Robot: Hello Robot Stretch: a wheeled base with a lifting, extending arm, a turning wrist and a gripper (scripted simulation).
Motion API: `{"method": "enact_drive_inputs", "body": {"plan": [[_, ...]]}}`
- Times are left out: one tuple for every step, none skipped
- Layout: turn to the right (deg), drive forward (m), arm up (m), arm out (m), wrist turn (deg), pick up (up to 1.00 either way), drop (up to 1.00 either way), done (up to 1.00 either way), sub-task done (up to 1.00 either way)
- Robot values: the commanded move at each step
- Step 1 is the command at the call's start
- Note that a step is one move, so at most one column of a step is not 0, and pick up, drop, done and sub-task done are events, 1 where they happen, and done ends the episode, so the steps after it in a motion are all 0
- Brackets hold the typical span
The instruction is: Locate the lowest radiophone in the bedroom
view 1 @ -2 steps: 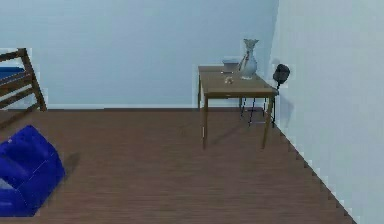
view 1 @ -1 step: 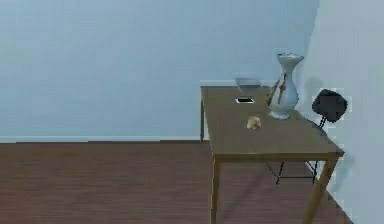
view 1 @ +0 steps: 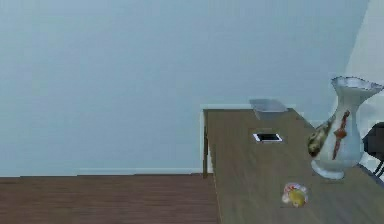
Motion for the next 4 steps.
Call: {"method": "enact_drive_inputs", "body": {"plan": [[-45.0,0.0,0.0,0.0,0.0,0.0,0.0,0.0,0.0],[-45.0,0.0,0.0,0.0,0.0,0.0,0.0,0.0,0.0],[-42.0,0.0,0.0,0.0,0.0,0.0,0.0,0.0,0.0],[0.0,1.0,0.0,0.0,0.0,0.0,0.0,0.0,0.0]]}}
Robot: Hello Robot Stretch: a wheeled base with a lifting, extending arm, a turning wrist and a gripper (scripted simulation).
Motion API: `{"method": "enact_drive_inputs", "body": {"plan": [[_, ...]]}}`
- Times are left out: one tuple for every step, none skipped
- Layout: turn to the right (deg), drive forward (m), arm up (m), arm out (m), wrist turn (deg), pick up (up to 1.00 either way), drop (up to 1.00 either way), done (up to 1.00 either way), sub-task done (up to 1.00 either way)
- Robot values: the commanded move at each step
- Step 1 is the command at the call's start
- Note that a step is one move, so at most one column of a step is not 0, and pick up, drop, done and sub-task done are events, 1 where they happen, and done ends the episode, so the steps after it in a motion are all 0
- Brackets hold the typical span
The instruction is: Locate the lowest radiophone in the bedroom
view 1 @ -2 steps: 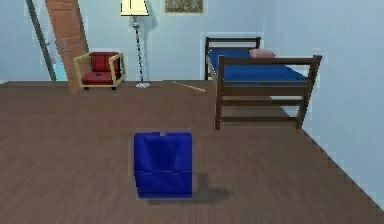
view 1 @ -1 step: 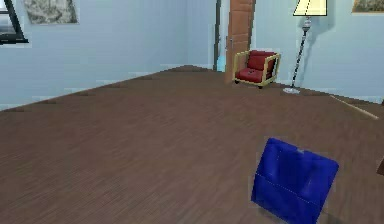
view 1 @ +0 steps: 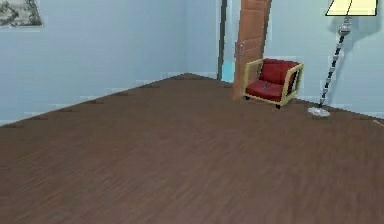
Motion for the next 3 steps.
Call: {"method": "enact_drive_inputs", "body": {"plan": [[-6.0,0.0,0.0,0.0,0.0,0.0,0.0,0.0,0.0],[0.0,0.45,0.0,0.0,0.0,0.0,0.0,0.0,0.0],[42.0,0.0,0.0,0.0,0.0,0.0,0.0,0.0,0.0]]}}
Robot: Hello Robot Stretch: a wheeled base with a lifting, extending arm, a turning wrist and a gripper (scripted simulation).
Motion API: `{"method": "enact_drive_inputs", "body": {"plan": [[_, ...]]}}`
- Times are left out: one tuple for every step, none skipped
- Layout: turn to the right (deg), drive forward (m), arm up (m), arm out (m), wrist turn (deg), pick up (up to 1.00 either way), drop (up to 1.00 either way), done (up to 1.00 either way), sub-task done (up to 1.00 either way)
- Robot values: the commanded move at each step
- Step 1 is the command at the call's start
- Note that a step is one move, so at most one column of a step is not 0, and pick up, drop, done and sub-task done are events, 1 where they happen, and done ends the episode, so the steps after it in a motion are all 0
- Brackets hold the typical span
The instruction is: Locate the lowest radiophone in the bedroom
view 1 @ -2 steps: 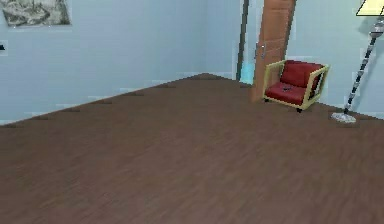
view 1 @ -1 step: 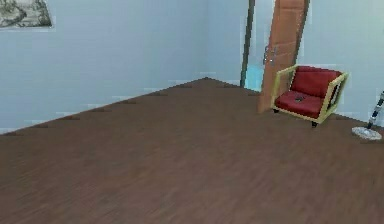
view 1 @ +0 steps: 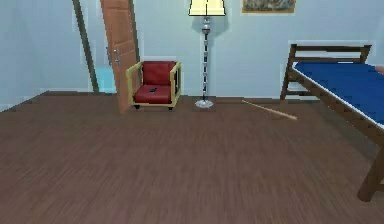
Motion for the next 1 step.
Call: {"method": "enact_drive_inputs", "body": {"plan": [[0.0,1.0,0.0,0.0,0.0,0.0,0.0,0.0,0.0]]}}
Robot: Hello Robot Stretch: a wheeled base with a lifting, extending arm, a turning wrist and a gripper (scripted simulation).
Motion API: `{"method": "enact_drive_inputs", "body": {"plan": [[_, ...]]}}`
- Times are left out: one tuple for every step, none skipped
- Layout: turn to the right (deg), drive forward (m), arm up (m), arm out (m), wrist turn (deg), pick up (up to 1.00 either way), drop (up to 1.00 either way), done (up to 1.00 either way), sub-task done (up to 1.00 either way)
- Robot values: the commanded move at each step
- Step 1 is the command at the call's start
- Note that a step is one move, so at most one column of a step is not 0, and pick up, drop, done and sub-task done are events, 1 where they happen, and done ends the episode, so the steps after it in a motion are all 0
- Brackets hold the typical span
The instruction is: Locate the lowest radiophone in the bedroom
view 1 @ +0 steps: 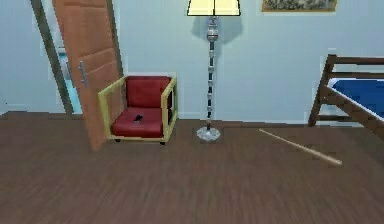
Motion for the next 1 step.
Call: {"method": "enact_drive_inputs", "body": {"plan": [[0.0,1.0,0.0,0.0,0.0,0.0,0.0,0.0,0.0]]}}
